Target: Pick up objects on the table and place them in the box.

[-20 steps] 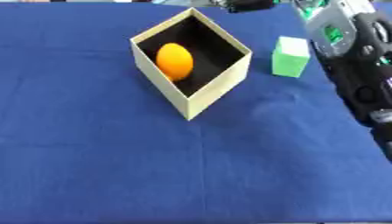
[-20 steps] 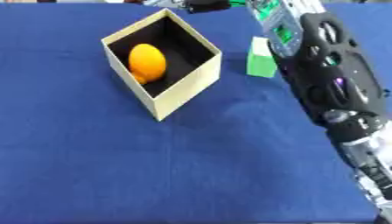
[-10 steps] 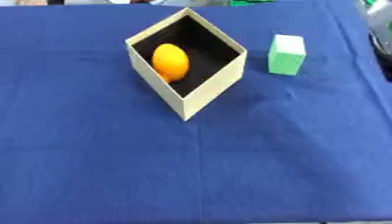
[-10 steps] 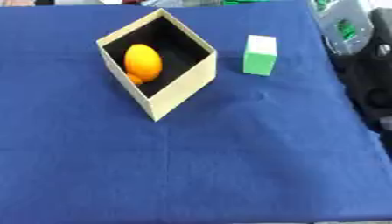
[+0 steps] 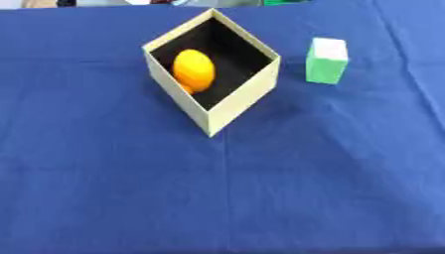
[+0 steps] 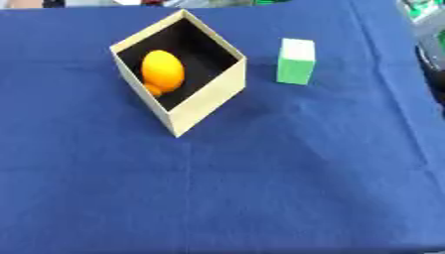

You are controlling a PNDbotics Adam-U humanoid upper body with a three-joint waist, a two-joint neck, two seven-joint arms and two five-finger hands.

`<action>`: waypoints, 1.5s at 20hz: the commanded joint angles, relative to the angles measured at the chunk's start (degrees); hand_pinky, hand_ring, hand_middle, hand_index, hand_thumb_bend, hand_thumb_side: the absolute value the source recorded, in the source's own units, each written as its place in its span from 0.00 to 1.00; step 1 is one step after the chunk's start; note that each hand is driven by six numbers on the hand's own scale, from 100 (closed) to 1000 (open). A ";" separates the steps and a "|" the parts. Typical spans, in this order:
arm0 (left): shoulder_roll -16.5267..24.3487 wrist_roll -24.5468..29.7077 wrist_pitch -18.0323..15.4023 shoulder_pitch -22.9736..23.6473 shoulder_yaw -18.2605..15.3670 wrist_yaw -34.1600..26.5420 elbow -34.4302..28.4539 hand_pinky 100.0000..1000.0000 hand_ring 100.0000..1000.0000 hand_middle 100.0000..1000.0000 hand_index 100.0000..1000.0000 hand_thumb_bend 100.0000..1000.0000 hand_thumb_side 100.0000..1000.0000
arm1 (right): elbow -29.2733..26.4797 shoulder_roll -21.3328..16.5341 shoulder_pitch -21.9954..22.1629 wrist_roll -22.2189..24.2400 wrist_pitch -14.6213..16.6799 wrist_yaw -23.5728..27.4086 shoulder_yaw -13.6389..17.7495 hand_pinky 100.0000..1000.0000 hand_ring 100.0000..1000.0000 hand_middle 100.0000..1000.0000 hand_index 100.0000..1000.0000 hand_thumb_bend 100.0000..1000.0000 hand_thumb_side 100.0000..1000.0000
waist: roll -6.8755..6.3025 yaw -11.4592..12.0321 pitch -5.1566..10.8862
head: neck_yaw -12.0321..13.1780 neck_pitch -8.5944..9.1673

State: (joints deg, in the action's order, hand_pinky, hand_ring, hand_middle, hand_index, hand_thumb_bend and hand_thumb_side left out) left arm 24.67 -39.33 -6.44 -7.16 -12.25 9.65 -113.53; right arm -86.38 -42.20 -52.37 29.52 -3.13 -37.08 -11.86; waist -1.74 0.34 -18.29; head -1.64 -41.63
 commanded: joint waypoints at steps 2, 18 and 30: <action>0.64 -0.12 -0.24 -0.52 -0.71 0.03 -1.06 0.88 0.53 0.60 0.66 0.25 0.93 | -2.92 -3.68 0.59 -0.32 0.16 2.04 1.64 0.92 0.94 0.93 1.00 0.00 1.00 | -0.18 -0.08 0.60 | 1.25 -0.52; 0.28 0.06 -0.15 -0.44 -0.75 -0.10 -1.06 0.88 0.53 0.60 0.66 0.25 0.93 | 0.77 -4.82 4.24 1.84 1.63 2.38 0.50 0.95 1.00 1.00 1.00 0.17 1.00 | -0.08 0.18 0.60 | 1.87 1.24; 0.11 0.32 -0.23 -0.44 -0.63 -0.15 -1.06 0.88 0.53 0.60 0.66 0.25 0.93 | 11.00 -1.97 1.99 2.46 4.69 -0.56 -2.19 0.95 1.00 1.00 1.00 0.29 1.00 | -0.37 0.51 0.53 | 1.38 2.69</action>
State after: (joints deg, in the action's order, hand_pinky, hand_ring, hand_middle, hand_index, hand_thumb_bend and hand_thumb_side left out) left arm 23.84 -39.19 -6.60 -7.33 -12.41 9.64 -113.53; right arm -75.65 -43.12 -49.09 31.88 1.09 -37.21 -14.34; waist -2.14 0.77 -18.77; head -0.14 -39.68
